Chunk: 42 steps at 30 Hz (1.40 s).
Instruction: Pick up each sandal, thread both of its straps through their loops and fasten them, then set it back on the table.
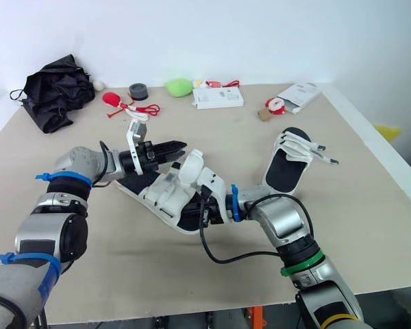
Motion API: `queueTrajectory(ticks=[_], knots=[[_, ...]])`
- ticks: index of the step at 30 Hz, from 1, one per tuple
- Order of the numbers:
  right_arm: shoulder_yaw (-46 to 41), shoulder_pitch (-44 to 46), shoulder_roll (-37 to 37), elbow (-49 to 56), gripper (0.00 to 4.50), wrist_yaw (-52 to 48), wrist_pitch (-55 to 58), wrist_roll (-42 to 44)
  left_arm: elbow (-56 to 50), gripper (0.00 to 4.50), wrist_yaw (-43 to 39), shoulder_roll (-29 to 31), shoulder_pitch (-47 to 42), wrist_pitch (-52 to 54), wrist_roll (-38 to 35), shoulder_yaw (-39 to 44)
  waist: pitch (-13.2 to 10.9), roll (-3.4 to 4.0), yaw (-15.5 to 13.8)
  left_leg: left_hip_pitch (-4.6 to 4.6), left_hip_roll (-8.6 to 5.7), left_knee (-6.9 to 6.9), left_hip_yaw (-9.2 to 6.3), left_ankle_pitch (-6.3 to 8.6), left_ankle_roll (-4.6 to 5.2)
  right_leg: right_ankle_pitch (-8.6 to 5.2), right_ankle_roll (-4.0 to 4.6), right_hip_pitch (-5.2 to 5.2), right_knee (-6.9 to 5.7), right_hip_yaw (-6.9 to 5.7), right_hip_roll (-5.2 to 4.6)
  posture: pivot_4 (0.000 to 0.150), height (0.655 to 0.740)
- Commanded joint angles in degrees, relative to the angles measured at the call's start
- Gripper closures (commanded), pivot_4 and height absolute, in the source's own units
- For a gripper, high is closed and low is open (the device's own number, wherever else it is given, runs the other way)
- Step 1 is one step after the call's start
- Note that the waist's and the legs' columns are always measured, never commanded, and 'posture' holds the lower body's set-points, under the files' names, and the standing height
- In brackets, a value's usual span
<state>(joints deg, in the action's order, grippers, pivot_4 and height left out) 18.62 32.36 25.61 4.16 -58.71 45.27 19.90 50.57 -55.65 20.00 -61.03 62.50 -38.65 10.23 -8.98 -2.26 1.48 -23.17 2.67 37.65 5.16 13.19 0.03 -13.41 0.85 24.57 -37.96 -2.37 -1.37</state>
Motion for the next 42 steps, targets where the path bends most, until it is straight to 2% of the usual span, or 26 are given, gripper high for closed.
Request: queueTrajectory(ticks=[1, 6, 11, 17, 24, 28, 36, 42], knots=[[1.1, -0.9, 0.2, -0.1, 4.50, 0.1, 0.9, -0.1, -3.8, 2.16, -4.6, 4.1, 0.1, 0.1, 2.7, -3.0, 0.0, 0.00, 0.0, -0.02, 0.01, -0.01, 0.00, 0.00, -0.01, -0.01, 0.01, 0.03, -0.01, 0.00, 0.00, 0.150, 0.7400], [0.9, -0.8, 0.8, -0.6, 4.50, 0.0, 0.2, -0.3, -9.7, 2.16, -11.2, 8.7, 4.2, -2.7, 7.0, -9.9, 0.0, 0.02, -0.1, -0.01, 0.00, -0.02, 0.06, 0.00, -0.03, -0.02, 0.04, 0.09, -0.07, 0.07, -0.02, 0.150, 0.7400], [0.1, 0.1, 0.8, -1.1, 4.50, 0.1, 0.2, 0.0, -12.1, 2.16, -11.7, 8.6, 4.0, 0.4, 5.4, -8.5, -0.1, -0.07, -0.4, -0.10, -0.01, 0.09, 0.03, -0.01, 0.00, 0.01, 0.02, 0.10, -0.08, -0.01, -0.05, 0.150, 0.7400], [0.0, -0.2, 0.9, -0.6, 4.50, 0.3, 0.4, 0.2, -20.2, 2.16, -16.3, 15.0, 7.6, 7.7, 2.5, -9.2, -0.1, -0.06, 0.0, -0.20, 0.01, 0.06, 0.10, -0.01, 0.00, 0.00, 0.03, 0.33, -0.16, 0.17, -0.02, 0.150, 0.7400], [0.4, -0.6, 0.7, -0.7, 4.50, 0.5, 0.2, 0.2, -24.2, 2.16, -19.4, 21.2, 13.9, 6.5, 3.4, -10.9, -0.1, -0.07, -0.2, -0.19, 0.02, 0.06, 0.10, -0.01, 0.00, -0.03, 0.07, 0.35, -0.20, 0.12, -0.06, 0.150, 0.7400], [0.4, -0.4, 0.4, -1.0, 4.50, 0.5, 0.1, 0.2, -27.4, 2.16, -20.1, 21.8, 18.4, 4.0, 4.2, -13.0, -0.1, -0.07, -0.2, -0.19, 0.02, 0.06, 0.10, -0.01, 0.00, -0.02, 0.08, 0.34, -0.20, 0.14, -0.16, 0.150, 0.7400], [0.4, -0.2, 0.4, -1.2, 4.50, 0.4, -0.1, 0.1, -32.1, 2.16, -18.2, 18.4, 23.2, 4.1, 2.6, -12.5, 0.0, -0.09, -0.3, -0.17, 0.04, 0.08, 0.09, -0.02, 0.01, -0.01, 0.11, 0.32, -0.21, 0.13, -0.16, 0.150, 0.7400], [0.6, -0.1, 0.6, -1.6, 4.50, 0.2, -0.3, -0.2, -42.4, 2.16, -19.4, 22.0, 28.6, 11.0, -2.6, -11.1, 0.0, -0.09, -0.3, -0.18, 0.01, 0.08, 0.11, 0.00, 0.03, -0.01, 0.09, 0.32, -0.20, 0.14, -0.21, 0.150, 0.7400]])
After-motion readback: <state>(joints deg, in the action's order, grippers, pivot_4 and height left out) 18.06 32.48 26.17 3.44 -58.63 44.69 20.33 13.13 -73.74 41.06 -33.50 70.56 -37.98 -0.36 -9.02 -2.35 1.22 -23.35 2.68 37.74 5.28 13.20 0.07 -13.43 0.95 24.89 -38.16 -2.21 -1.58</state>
